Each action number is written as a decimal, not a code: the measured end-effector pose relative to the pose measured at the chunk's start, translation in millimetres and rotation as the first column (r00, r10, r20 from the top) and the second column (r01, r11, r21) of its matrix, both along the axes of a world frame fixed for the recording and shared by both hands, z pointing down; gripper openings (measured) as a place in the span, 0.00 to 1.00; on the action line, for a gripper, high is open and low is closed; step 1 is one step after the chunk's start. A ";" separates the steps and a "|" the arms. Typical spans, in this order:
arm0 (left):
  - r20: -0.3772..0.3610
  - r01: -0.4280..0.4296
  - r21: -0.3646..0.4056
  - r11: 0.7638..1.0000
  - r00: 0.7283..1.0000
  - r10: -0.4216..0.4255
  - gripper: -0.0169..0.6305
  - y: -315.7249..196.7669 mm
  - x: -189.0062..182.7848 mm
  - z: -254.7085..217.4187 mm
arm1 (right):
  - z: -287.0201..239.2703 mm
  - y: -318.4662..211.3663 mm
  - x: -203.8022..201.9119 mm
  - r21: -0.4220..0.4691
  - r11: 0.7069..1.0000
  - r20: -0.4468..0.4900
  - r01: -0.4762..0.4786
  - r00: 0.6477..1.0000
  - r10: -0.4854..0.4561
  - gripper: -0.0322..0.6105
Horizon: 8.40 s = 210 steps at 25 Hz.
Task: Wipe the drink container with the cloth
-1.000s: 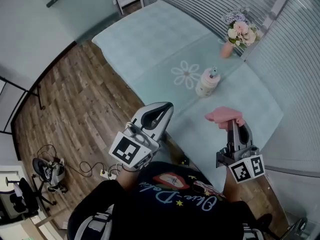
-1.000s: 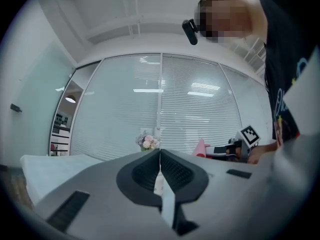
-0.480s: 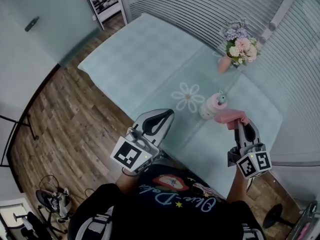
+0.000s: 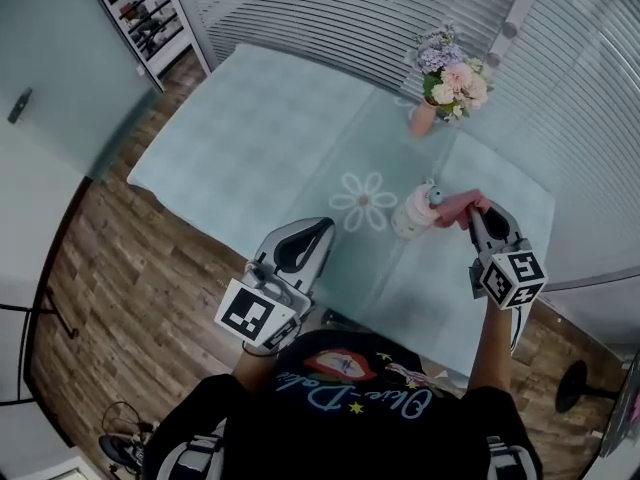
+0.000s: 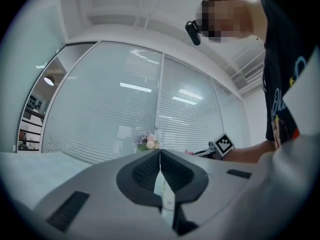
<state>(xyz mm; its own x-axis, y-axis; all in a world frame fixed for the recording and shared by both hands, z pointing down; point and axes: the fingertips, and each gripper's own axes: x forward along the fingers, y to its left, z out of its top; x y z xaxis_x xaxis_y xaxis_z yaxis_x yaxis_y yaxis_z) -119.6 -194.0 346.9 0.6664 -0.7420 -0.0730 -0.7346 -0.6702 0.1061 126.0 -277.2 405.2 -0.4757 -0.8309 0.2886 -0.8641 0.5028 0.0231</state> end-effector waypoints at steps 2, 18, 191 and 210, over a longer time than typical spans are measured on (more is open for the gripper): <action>-0.004 -0.016 -0.002 1.000 1.000 0.016 0.03 0.5 0.3 -1.2 | 4.5 -4.8 0.0 -0.015 1.000 -0.037 0.006 0.999 -0.006 0.09; 0.004 -0.045 0.001 0.999 0.999 0.045 0.03 -0.9 5.7 -0.2 | 41.8 -31.0 -23.3 -0.099 0.986 -0.057 0.134 0.988 -0.140 0.09; 0.030 0.016 -0.037 0.999 0.999 -0.014 0.03 9.4 7.1 17.8 | 115.3 48.7 -99.2 -0.218 0.955 0.021 0.200 0.980 -0.200 0.09; 0.025 0.015 -0.033 0.999 1.000 -0.014 0.03 11.3 7.2 16.5 | 162.7 51.2 -101.3 -0.311 0.938 -0.071 0.156 0.980 -0.187 0.09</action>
<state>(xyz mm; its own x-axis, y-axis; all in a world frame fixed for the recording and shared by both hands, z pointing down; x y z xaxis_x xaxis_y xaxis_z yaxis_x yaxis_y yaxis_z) -112.4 -182.6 363.4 0.6568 -0.7534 -0.0316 -0.7470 -0.6557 0.1097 24.7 -226.0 567.9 -0.5601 -0.6055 0.5654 -0.7651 0.6397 -0.0729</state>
